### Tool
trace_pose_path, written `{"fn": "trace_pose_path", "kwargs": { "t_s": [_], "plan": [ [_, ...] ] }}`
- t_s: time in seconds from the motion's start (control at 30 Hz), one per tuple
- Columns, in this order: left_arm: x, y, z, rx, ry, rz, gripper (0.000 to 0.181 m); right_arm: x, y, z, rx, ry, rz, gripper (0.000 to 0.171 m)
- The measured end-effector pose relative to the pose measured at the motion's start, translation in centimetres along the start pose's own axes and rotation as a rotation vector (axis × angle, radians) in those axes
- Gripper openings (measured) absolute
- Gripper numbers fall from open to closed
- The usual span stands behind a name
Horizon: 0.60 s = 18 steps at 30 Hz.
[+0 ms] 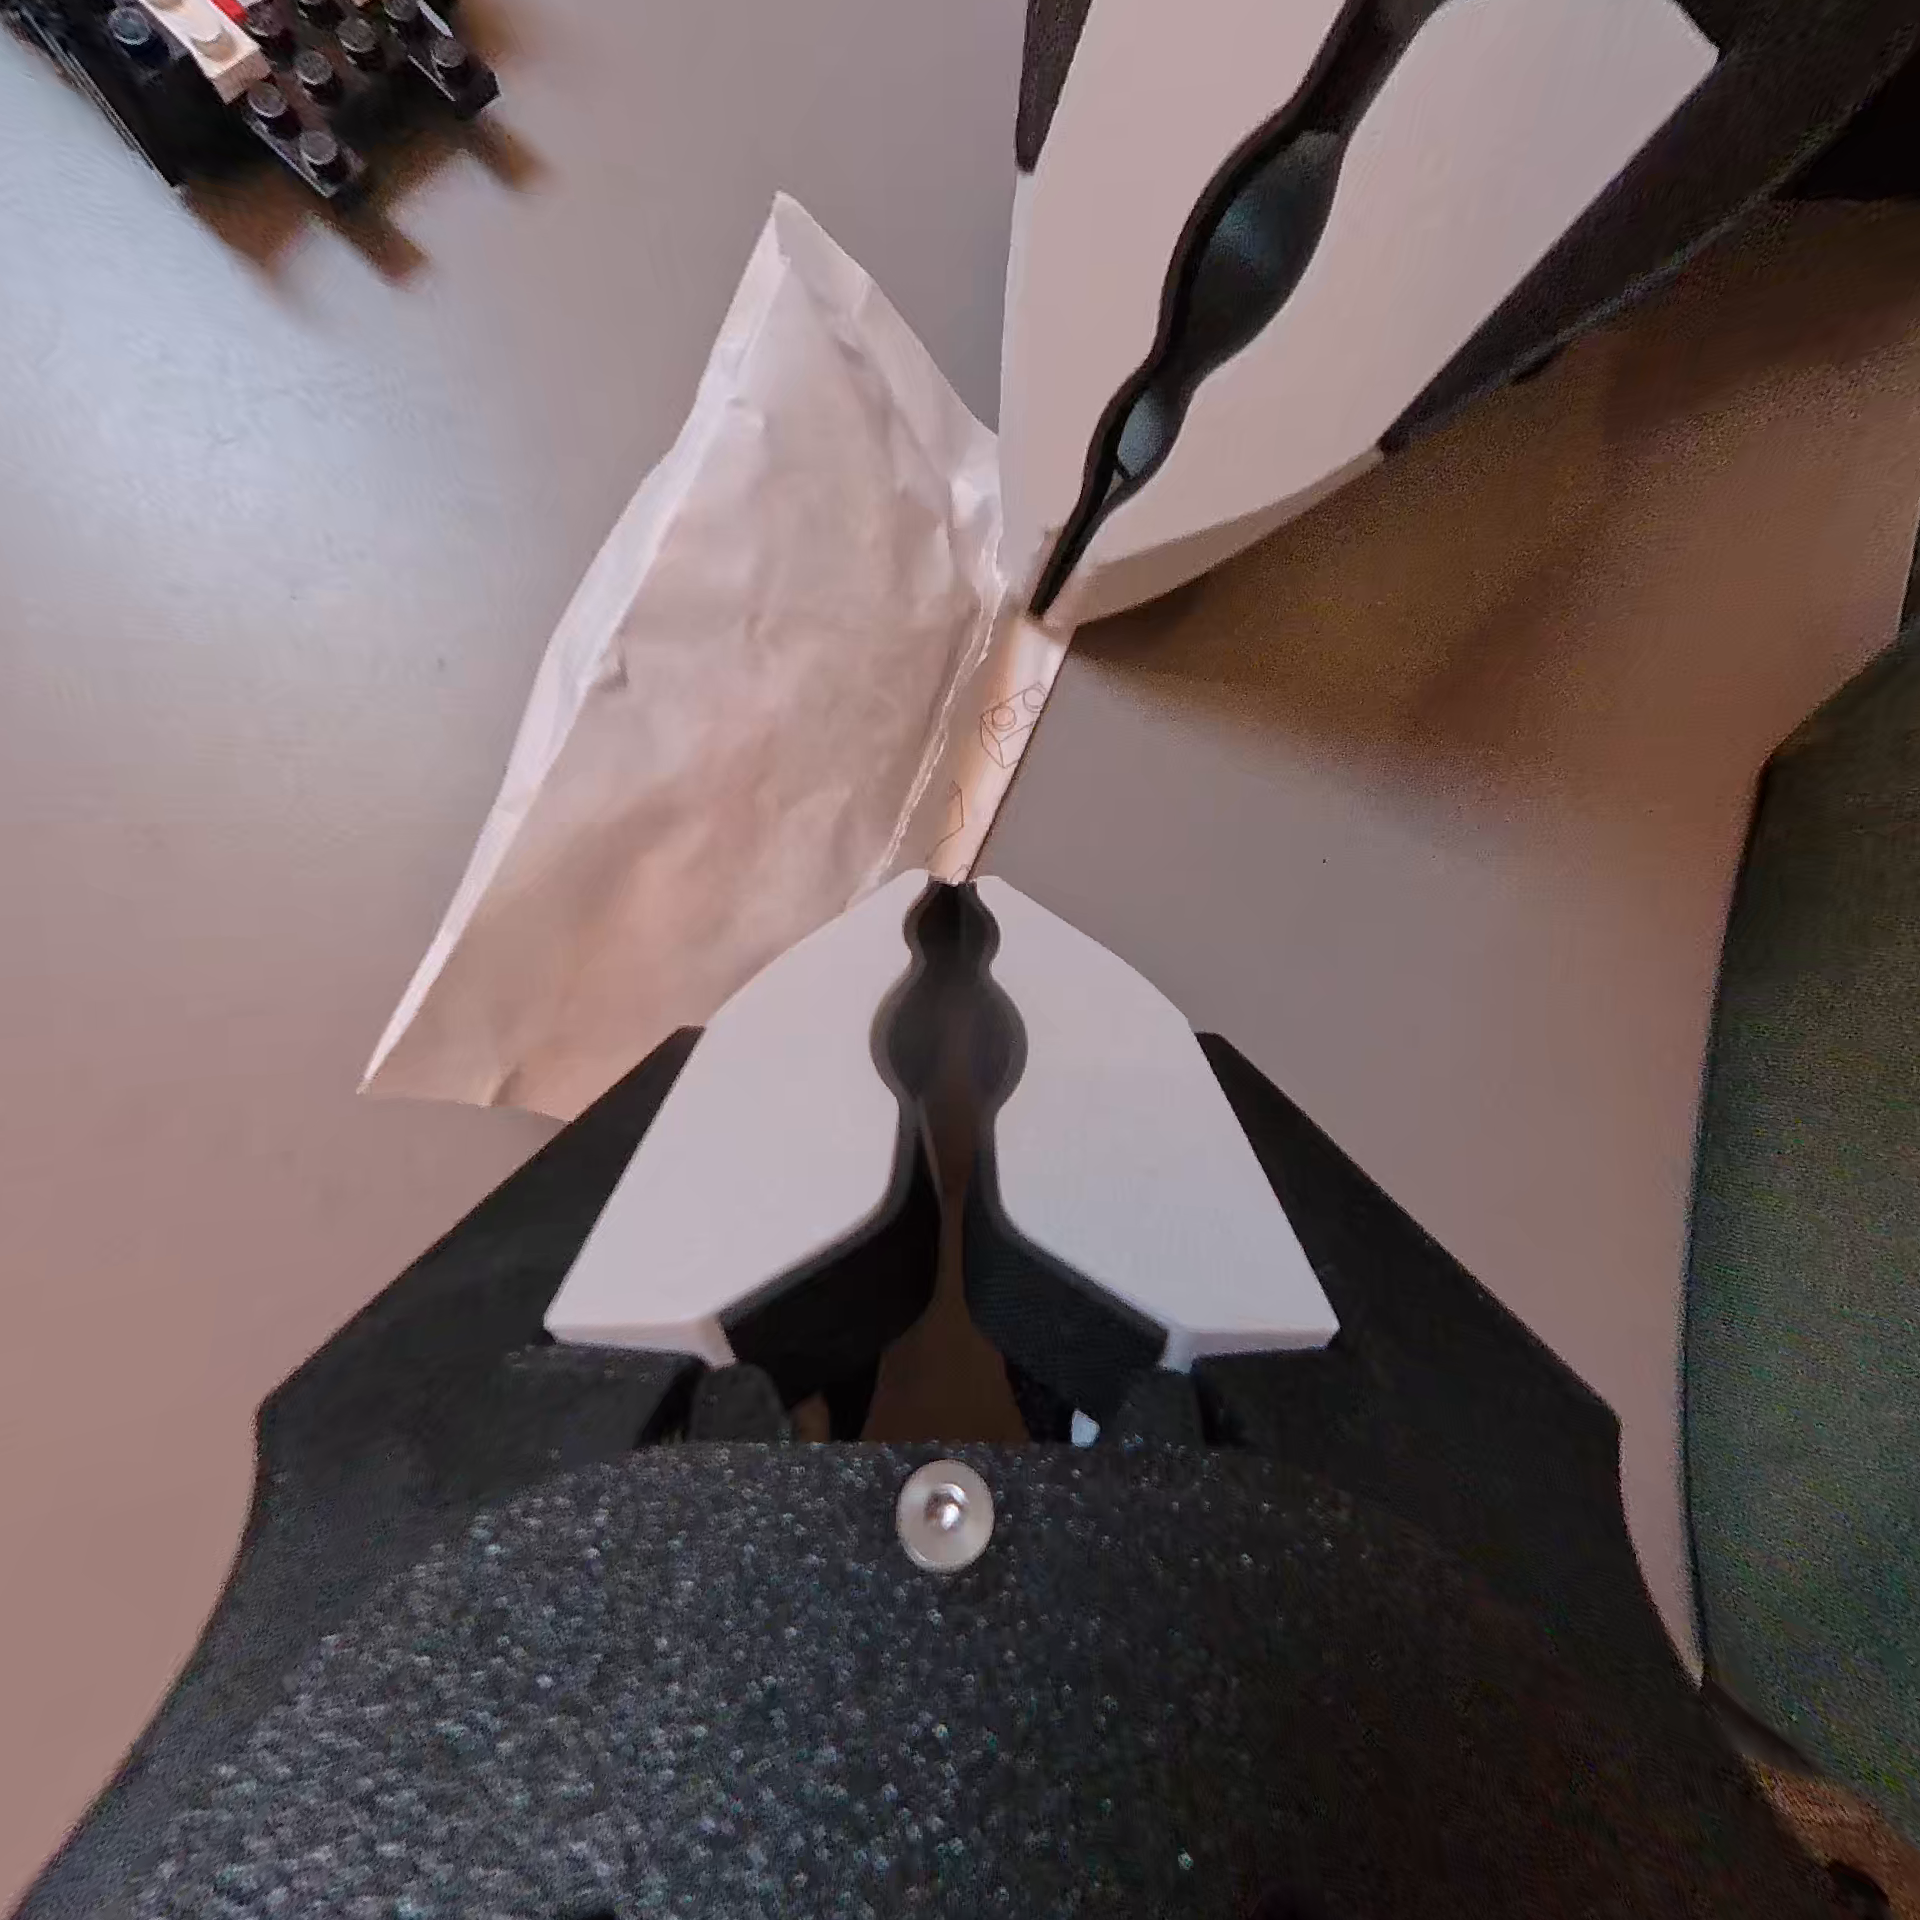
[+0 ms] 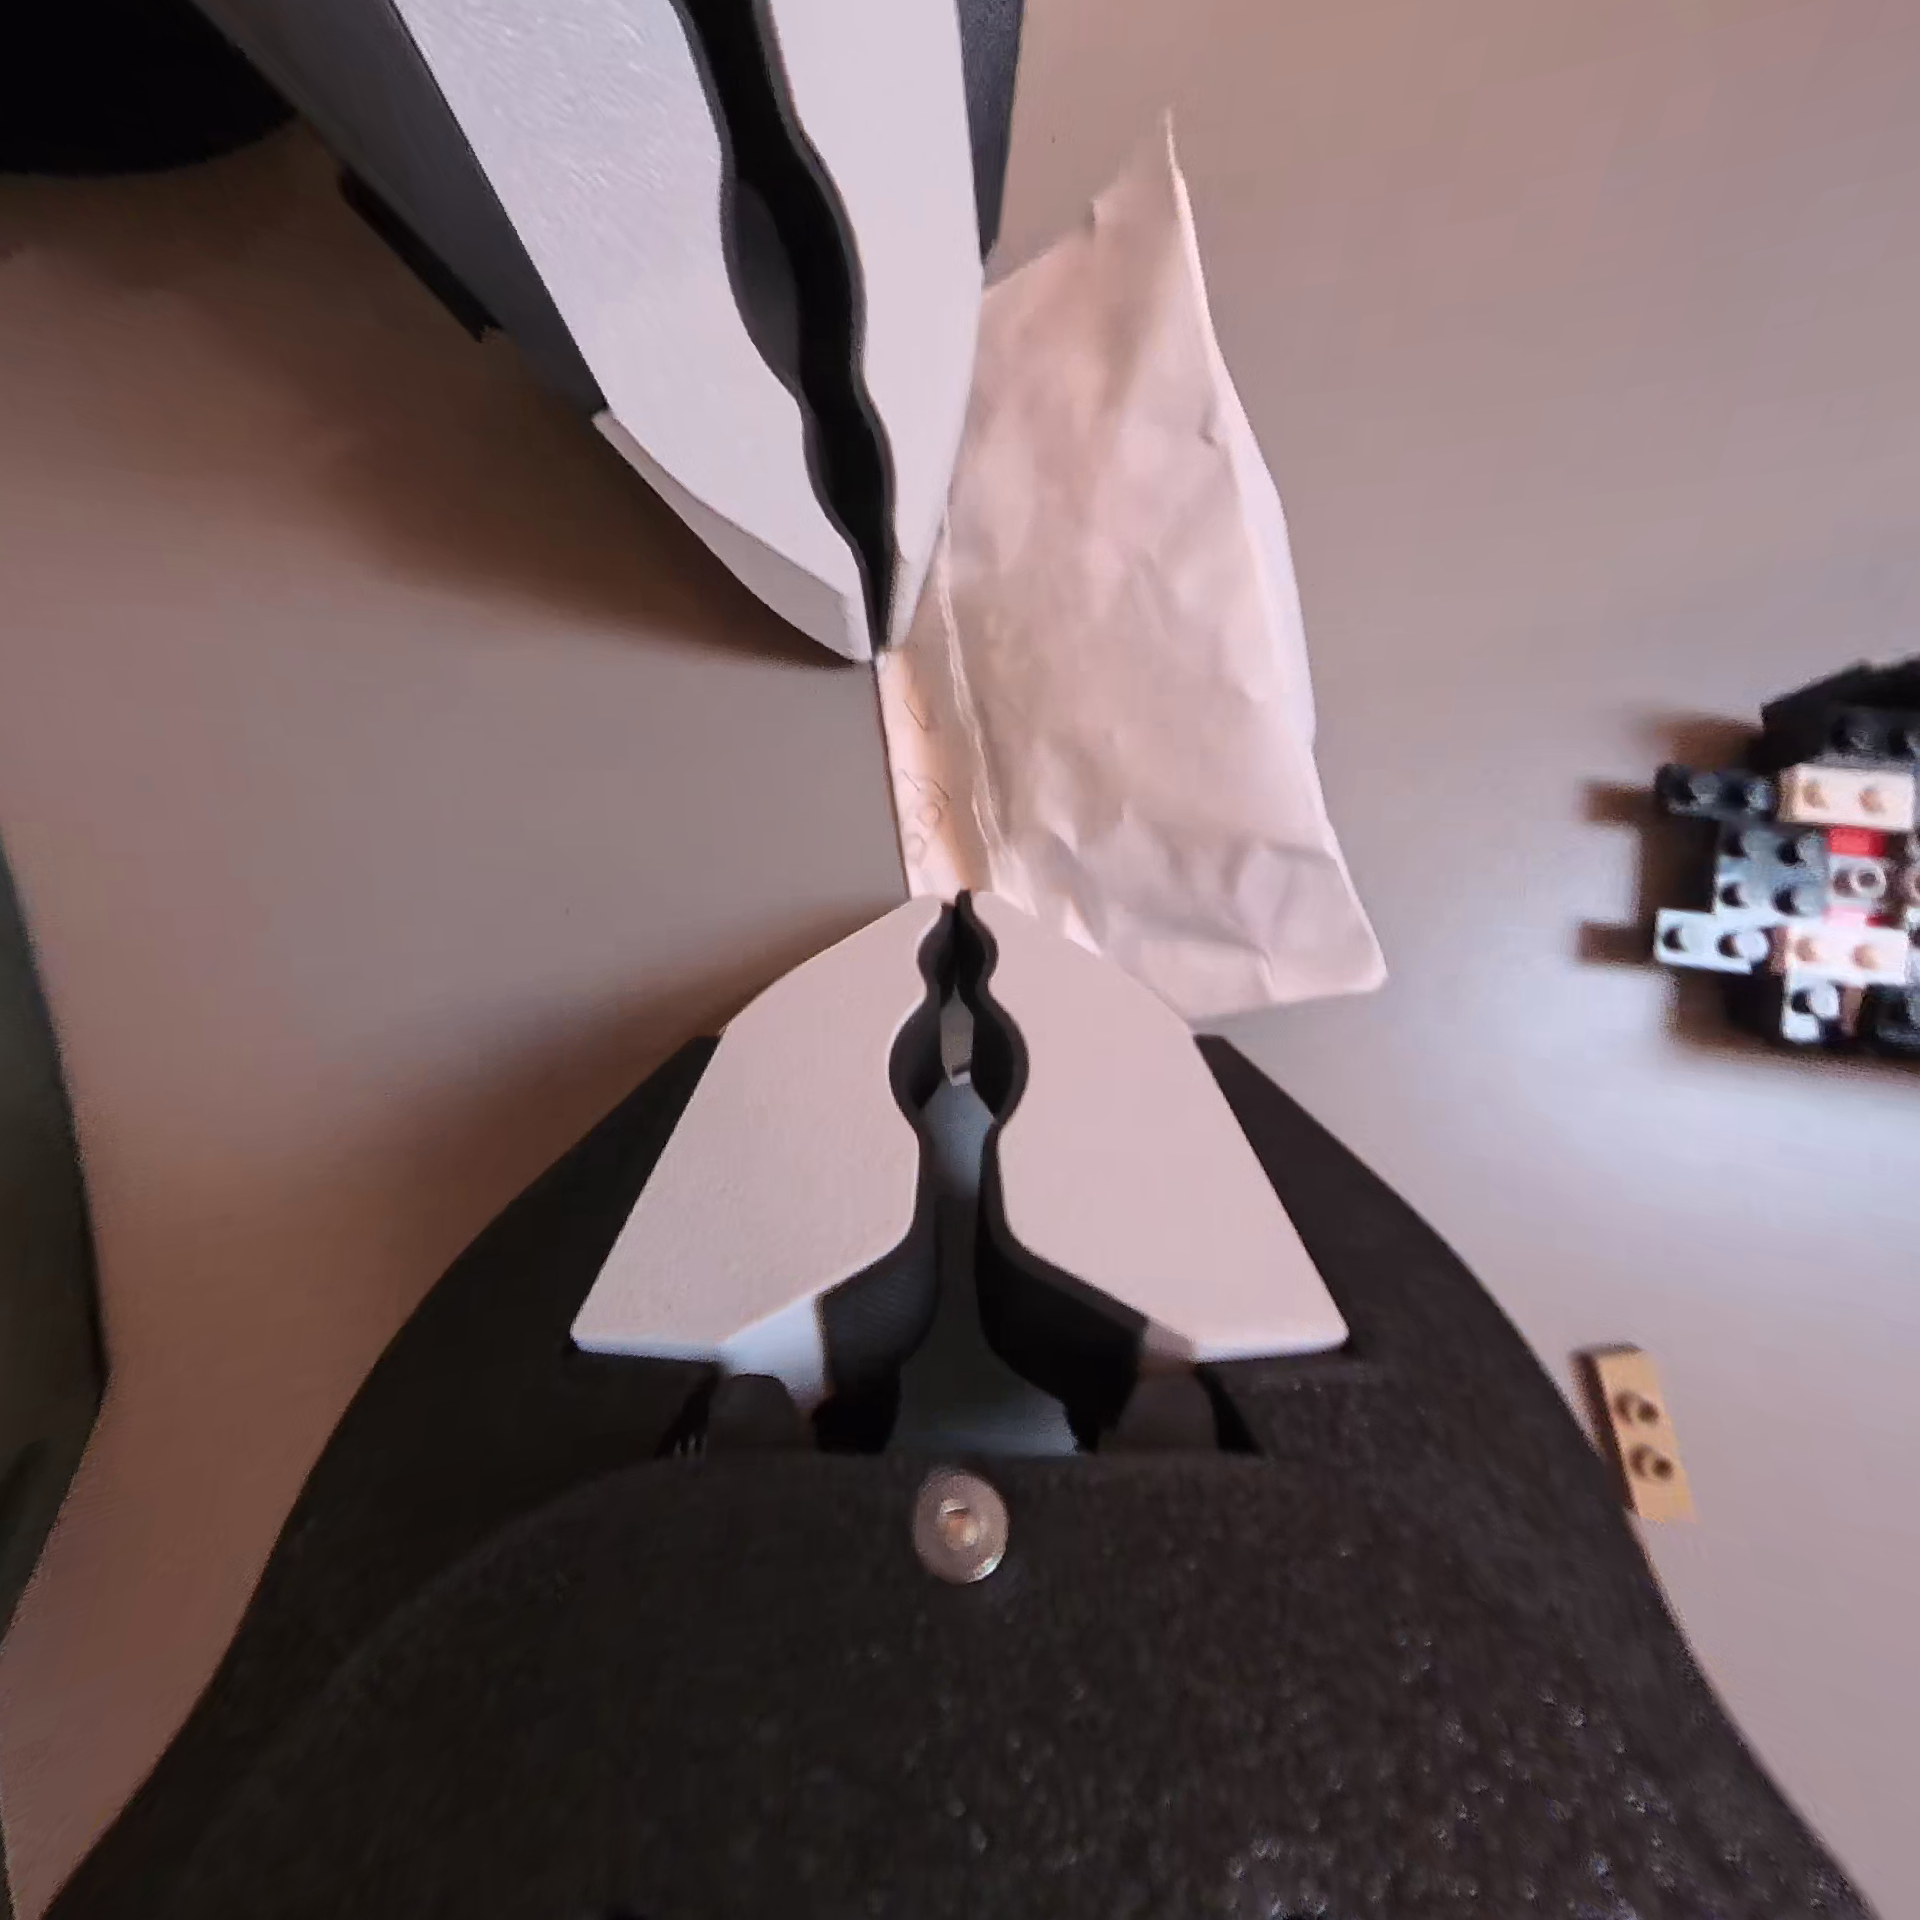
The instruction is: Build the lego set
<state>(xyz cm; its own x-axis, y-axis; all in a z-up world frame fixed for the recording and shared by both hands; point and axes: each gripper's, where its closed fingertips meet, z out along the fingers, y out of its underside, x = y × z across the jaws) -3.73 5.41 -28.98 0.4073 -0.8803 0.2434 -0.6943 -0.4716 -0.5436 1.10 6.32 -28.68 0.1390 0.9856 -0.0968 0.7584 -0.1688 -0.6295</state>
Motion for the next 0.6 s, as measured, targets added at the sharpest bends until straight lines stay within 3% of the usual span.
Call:
{"fn": "trace_pose_path", "kwargs": {
  "t_s": [0.33, 0.6],
  "plan": [
    [-0.1, 0.2, -0.2, 0.015, -0.003, -0.039, 0.004, 0.0, 1.2, -1.0, 0.012, 0.106, -0.209, 0.0],
    [0.0, 0.3, -0.3, 0.013, -0.011, -0.031, 0.004, -0.5, 2.0, -1.5, 0.026, 0.005, -0.18, 0.0]
  ]
}}
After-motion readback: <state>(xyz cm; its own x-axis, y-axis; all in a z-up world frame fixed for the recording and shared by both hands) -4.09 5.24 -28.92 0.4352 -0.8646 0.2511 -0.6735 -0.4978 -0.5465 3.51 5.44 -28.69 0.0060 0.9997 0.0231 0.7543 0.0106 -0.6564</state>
